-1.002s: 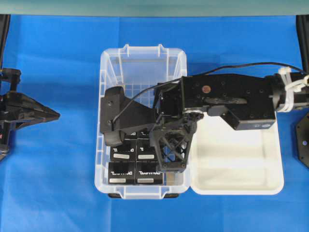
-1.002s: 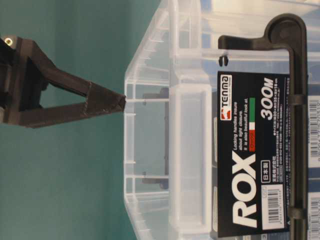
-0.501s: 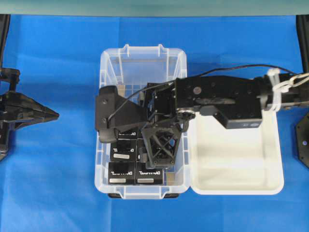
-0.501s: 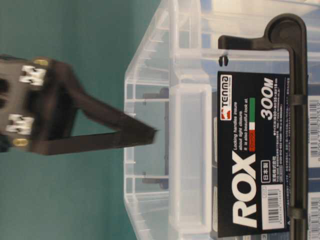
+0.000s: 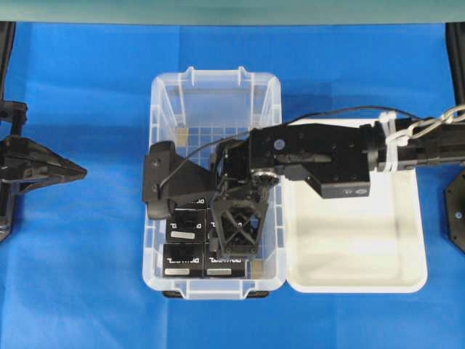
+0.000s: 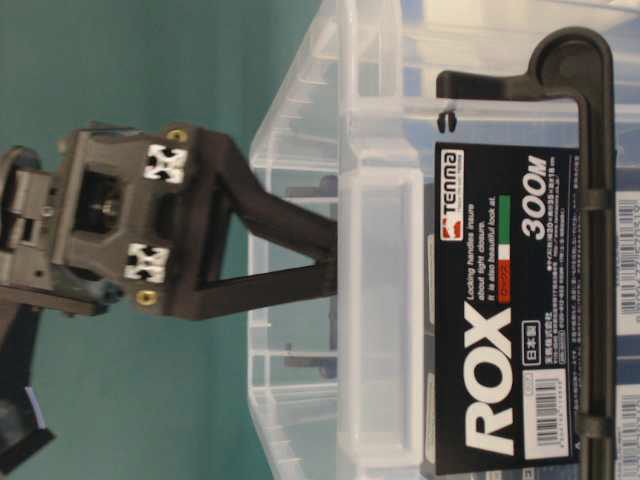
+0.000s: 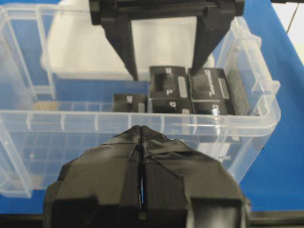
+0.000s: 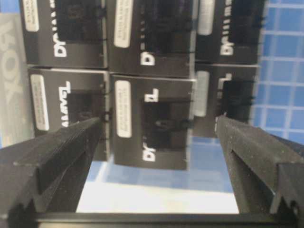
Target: Pick the box from inside the plastic case
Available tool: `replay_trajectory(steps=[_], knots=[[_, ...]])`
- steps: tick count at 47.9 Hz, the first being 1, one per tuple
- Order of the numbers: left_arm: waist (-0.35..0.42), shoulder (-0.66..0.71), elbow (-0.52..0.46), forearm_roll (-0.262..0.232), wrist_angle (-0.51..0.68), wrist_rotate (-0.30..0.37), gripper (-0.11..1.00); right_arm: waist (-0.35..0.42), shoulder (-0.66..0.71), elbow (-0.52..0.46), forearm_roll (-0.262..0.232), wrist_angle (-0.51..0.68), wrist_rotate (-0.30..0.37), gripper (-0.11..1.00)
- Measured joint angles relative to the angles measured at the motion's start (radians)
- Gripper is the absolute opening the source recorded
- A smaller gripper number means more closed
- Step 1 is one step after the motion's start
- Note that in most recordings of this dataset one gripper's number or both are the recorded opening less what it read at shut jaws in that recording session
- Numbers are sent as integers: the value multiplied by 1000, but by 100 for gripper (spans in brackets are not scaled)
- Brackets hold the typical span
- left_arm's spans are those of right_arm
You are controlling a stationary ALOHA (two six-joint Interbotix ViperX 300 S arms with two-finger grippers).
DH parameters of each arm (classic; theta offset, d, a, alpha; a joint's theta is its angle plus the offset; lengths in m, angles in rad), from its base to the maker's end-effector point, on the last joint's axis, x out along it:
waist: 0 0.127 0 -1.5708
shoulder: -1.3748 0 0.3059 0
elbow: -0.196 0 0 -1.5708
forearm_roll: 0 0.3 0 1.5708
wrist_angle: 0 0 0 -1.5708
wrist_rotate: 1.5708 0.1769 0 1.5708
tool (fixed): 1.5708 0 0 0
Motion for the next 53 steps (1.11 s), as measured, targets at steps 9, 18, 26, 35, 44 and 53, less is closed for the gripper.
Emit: replay_trajectory(steps=[9,18,26,35,44,53], knots=[[0,-2,-2,0,0,0,-6,6,5,9,14,-11,0,100],[0,-2,-3,2,0,0,-6,2,14,11,14,-18,-6,100],[0,-5,-3,0,0,0,-6,-8,25,11,15,-25,-6,100],[0,-9,-3,0,0,0,-6,-14,28,26,15,-31,-8,100],[0,-11,-5,0,2,0,-7,-12,26,38,15,-52,-6,100],[0,-11,-3,2,2,0,-7,-14,26,52,17,-77,-6,100]])
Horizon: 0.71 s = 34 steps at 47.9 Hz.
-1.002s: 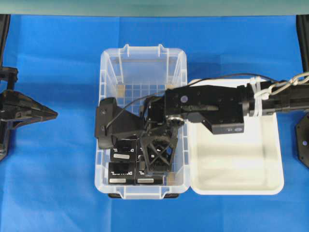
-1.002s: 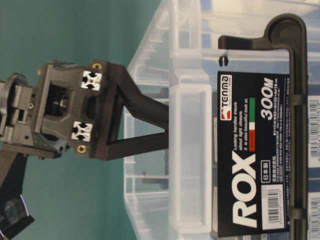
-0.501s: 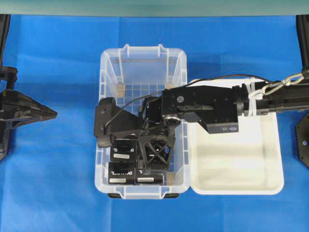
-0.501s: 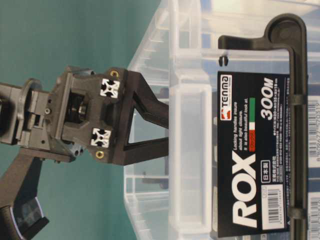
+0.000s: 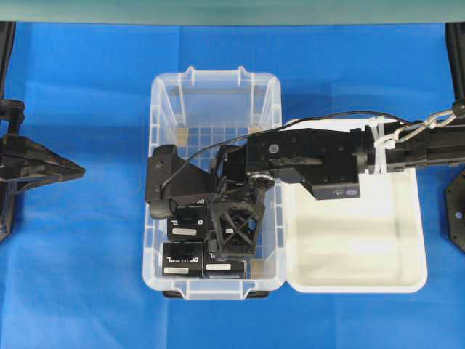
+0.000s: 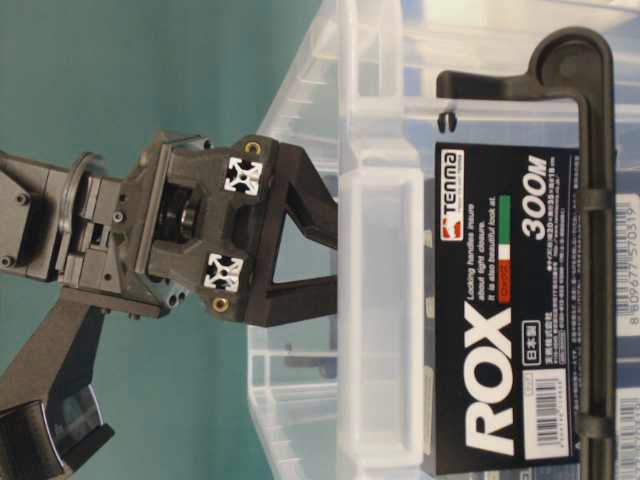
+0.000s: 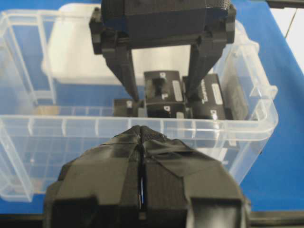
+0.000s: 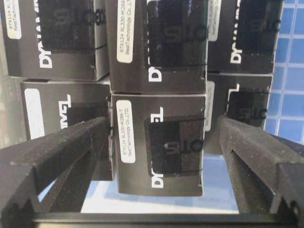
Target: Pick the box from inside the plastic case
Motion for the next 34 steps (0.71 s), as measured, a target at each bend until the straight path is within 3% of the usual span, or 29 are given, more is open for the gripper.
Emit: replay_trajectory(steps=[34], knots=[[0,0,-2,-2,0,0,-7,-34,-3,20,-3,-9,-35,99]])
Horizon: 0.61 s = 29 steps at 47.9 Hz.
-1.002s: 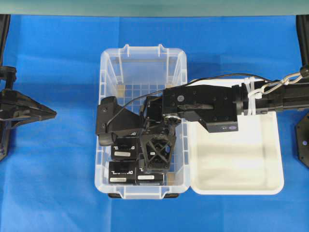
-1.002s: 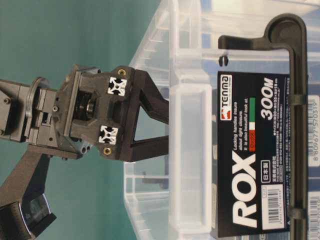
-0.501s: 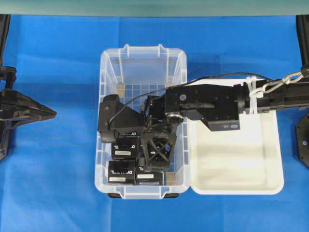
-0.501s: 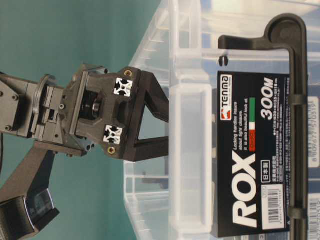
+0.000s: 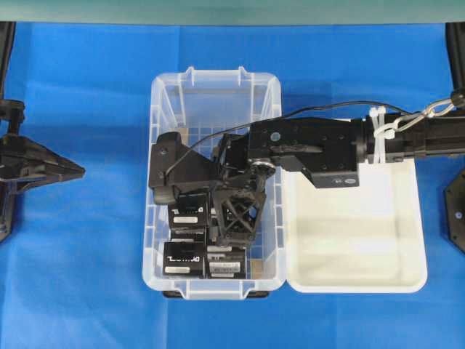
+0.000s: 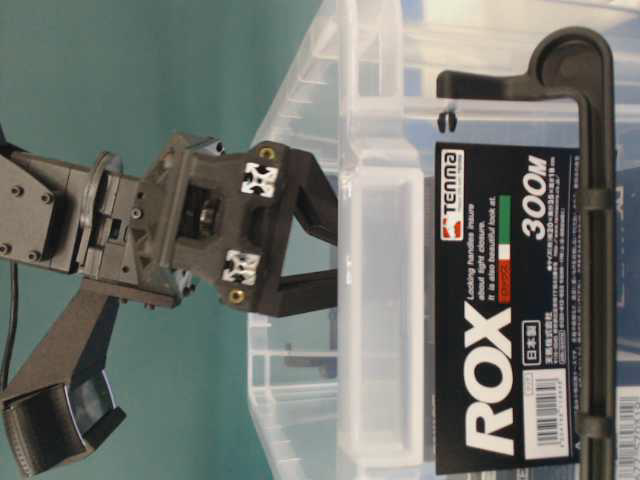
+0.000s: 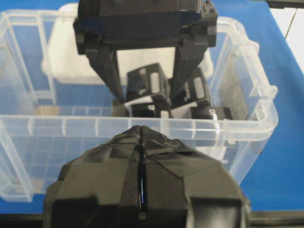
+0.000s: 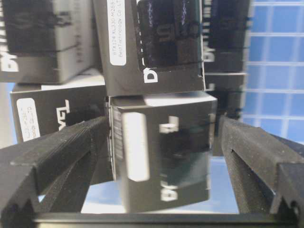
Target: Pick the box from inside the plastic case
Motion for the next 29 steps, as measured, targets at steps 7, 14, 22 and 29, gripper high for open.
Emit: replay_trajectory(steps=[7,14,22,29], knots=[[0,0,0,0,0,0,-7,-3,0,3,-2,2,-5,97],[2,0,0,0,0,0,-7,5,0,5,-2,12,-6,82],[0,0,0,2,0,0,-7,32,6,12,-2,20,-12,61],[0,0,0,2,0,0,-7,32,9,5,-2,29,-12,61]])
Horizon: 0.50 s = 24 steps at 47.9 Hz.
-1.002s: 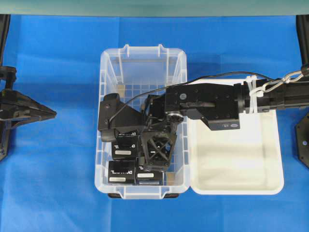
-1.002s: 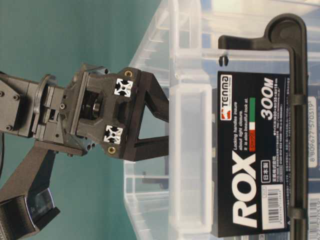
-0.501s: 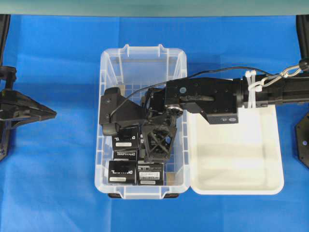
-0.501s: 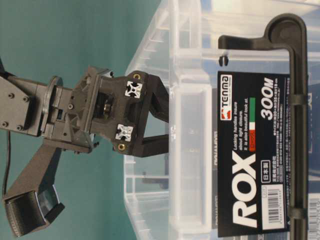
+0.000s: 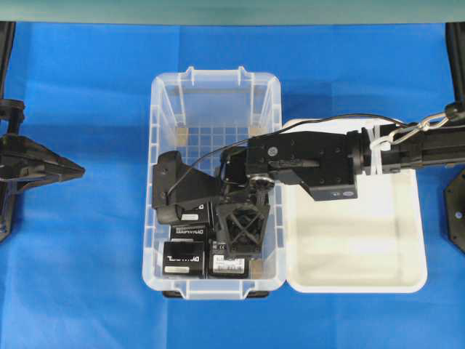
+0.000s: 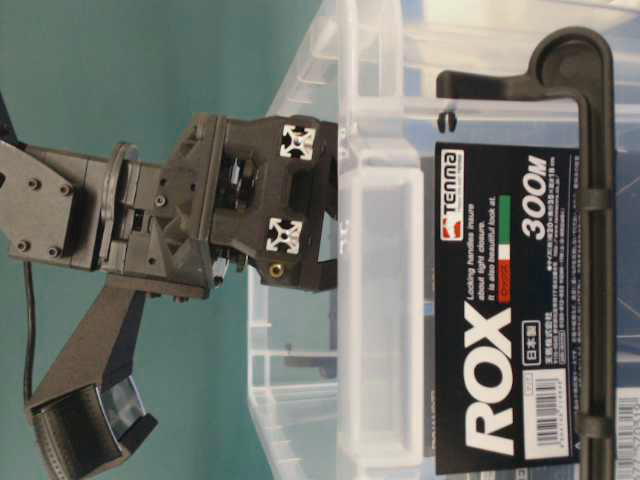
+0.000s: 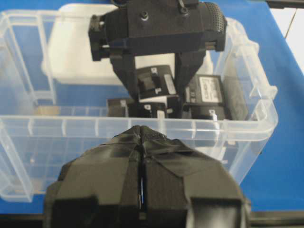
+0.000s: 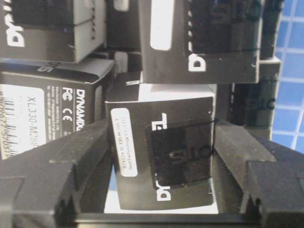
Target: Pick the box from inside the plastic case
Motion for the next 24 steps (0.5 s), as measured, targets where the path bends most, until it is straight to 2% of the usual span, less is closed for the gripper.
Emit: replay_trajectory(steps=[11,24], knots=[[2,0,-2,-2,0,0,-7,-6,2,-21,0,14,2,61],[2,0,0,-2,-2,0,-7,-61,-31,-109,0,117,9,61]])
